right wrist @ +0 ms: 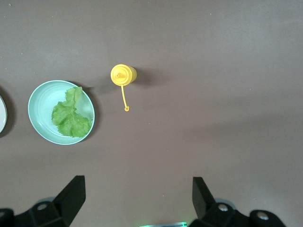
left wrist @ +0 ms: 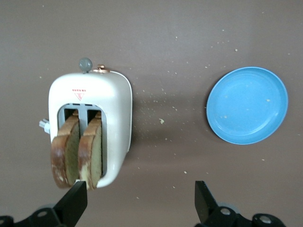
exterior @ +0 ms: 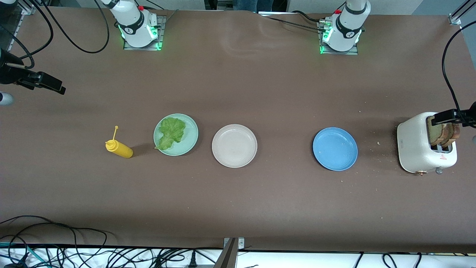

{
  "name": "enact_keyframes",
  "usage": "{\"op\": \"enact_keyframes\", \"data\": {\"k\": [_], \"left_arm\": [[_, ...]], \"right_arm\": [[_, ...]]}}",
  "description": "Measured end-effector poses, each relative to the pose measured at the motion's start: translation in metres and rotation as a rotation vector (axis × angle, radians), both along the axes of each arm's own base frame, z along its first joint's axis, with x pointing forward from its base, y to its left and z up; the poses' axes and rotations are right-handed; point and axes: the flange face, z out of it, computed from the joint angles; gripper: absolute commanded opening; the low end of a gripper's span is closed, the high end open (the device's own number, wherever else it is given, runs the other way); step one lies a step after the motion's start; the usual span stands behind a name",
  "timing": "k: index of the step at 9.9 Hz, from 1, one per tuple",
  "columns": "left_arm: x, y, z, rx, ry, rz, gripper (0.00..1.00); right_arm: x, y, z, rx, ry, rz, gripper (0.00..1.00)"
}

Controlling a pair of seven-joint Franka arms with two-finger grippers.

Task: Make sandwich on beige plate with both arms
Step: 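Lower the left gripper onto a bread slice in the toaster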

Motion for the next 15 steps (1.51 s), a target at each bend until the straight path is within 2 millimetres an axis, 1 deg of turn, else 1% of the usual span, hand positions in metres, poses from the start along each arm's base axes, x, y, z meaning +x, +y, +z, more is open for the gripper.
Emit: {"op": "enact_keyframes", "data": {"k": [2,4,6,9,11,14,15], "left_arm": [[0.005,0.021,-0.028,-0.006,0.0,0.0,1.0],[0.005,0.03,-0.055,-0.012,0.009,-0.005,1.0],[-0.002,0.042,-0.076,-0.019,0.02,-0.007,1.0],[-0.014,0.068,-0.091,-0.029,0.024,-0.019,1.0],[-0.017,0.07,-0.096,-0.031,0.024,-0.022,1.0],[-0.028,0.071,-0.11,-0.025,0.0,-0.026,0.99],[-0.034,0.074,-0.112,-0.022,-0.012,-0.032,0.91]], "right_arm": [[0.0,0.0,0.0,0.0,0.001,0.0,1.0],[0.0,0.0,0.0,0.0,0.001,0.0,1.0],[0.0,0.0,0.0,0.0,0.001,0.0,1.0],[0.0,0.0,0.0,0.0,0.001,0.0,1.0],[0.0,0.0,0.0,0.0,0.001,0.001,1.0],[0.0,0.001,-0.001,0.0,0.001,0.003,1.0],[-0.001,0.002,-0.002,0.001,0.005,0.005,1.0]]}}
